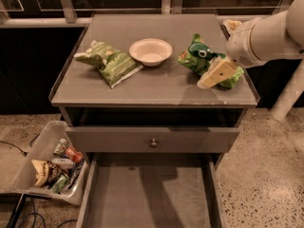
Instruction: Place green rice chip bag into middle drawer
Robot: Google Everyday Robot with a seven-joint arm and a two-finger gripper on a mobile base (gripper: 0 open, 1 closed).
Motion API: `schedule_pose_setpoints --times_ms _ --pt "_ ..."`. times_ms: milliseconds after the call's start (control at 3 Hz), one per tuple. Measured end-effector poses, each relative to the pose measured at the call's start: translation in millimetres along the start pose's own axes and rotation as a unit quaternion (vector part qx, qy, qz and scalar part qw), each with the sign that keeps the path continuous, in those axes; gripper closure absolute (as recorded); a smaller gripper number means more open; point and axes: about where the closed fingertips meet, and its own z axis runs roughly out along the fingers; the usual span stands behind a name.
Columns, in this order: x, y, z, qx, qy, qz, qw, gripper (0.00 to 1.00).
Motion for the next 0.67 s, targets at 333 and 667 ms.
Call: schedule_pose_setpoints --times_ms 333,667 --pt "12.1 -18.6 17.9 0.005 0.003 0.008 1.0 0.0" --pt "23.6 -33.2 38.9 -0.01 0.0 0.03 0.9995 0.0"
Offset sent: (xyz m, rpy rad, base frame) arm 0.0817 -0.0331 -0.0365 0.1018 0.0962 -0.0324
